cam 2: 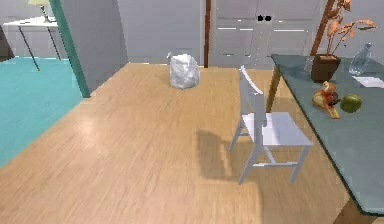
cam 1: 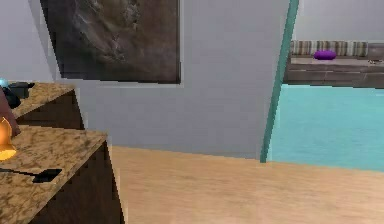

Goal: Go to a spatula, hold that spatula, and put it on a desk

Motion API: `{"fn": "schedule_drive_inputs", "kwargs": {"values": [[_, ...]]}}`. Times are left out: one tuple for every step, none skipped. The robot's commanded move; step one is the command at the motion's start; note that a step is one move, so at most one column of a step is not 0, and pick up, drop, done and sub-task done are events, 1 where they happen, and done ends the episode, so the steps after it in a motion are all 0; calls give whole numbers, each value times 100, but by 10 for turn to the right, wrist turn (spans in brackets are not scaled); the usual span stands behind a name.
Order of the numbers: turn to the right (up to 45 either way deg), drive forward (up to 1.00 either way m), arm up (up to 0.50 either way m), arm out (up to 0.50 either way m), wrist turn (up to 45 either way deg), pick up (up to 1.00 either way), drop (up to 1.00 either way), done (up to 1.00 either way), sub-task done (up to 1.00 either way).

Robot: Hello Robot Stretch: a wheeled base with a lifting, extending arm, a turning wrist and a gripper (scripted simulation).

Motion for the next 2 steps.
{"fn": "schedule_drive_inputs", "kwargs": {"values": [[-30,0,0,0,0,0,0,0,0],[270,0,0,0,0,0,0,0,0]]}}
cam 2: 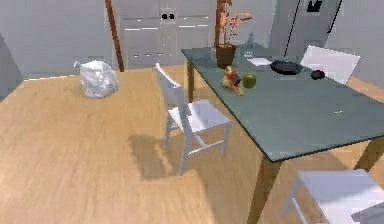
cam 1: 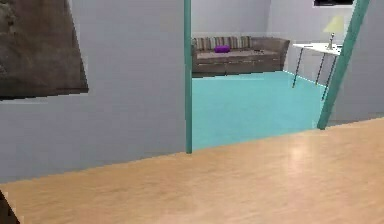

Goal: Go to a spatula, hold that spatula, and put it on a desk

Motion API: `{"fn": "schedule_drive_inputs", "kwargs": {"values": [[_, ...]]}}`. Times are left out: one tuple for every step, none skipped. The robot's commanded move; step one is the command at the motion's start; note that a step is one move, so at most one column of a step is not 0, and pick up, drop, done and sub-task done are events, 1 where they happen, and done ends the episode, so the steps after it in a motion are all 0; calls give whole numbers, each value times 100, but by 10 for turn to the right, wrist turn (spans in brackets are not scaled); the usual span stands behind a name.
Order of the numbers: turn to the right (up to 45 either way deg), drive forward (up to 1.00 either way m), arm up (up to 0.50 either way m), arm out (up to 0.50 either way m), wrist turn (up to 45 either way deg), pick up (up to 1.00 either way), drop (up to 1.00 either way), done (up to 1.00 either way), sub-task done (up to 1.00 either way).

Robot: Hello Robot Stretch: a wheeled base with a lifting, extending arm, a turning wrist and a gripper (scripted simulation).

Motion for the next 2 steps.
{"fn": "schedule_drive_inputs", "kwargs": {"values": [[0,45,0,0,0,0,0,0,0],[-330,0,0,0,0,0,0,0,0]]}}
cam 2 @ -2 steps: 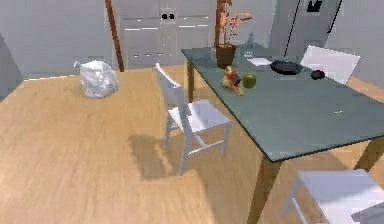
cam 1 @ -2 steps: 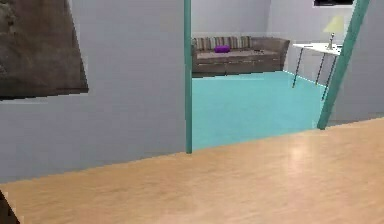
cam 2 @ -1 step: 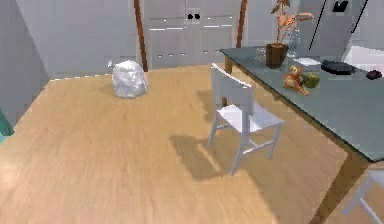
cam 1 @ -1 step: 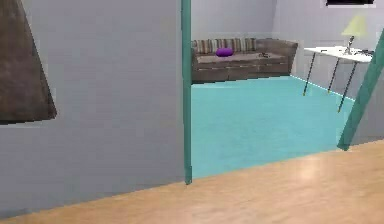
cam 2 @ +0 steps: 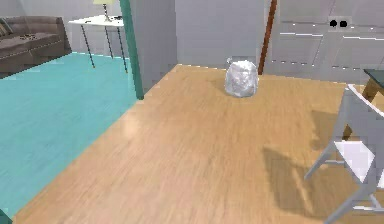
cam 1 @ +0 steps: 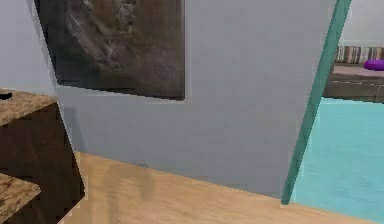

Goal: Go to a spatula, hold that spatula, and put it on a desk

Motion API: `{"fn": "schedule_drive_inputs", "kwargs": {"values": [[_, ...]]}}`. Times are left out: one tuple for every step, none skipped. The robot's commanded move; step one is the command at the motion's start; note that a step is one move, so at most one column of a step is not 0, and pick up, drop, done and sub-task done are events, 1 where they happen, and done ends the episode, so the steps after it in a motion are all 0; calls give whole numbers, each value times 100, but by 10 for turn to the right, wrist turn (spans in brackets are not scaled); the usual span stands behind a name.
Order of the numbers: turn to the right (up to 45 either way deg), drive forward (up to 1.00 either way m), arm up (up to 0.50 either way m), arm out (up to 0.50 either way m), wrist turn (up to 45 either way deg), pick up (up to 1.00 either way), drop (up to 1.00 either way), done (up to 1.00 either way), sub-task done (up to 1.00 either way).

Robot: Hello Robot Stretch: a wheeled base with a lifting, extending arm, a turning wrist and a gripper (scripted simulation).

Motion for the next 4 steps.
{"fn": "schedule_drive_inputs", "kwargs": {"values": [[0,35,0,0,0,0,0,0,0],[-450,0,0,0,0,0,0,0,0],[-450,0,0,0,0,0,0,0,0],[-450,0,0,0,0,0,0,0,0]]}}
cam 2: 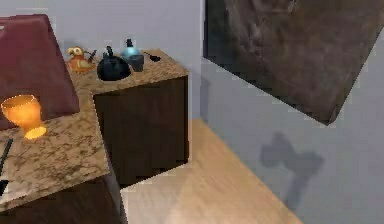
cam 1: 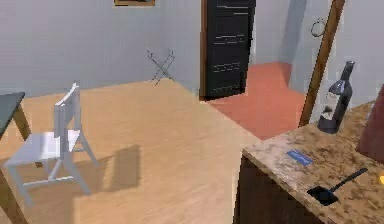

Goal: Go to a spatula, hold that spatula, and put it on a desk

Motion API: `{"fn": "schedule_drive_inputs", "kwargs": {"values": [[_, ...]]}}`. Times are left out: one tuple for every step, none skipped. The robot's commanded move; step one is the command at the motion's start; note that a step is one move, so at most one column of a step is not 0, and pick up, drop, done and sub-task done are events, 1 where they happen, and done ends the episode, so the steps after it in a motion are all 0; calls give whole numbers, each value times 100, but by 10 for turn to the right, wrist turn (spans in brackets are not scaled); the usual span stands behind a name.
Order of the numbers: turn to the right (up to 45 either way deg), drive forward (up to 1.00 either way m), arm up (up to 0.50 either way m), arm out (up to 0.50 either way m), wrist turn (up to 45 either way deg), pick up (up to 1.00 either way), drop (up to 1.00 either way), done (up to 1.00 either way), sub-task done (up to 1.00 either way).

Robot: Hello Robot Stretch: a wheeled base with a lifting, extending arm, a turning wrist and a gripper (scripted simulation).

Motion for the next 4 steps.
{"fn": "schedule_drive_inputs", "kwargs": {"values": [[-420,0,0,0,0,0,0,0,0],[0,0,50,0,0,0,0,0,0],[0,0,38,0,0,0,0,0,0],[0,0,0,28,0,0,0,0,0]]}}
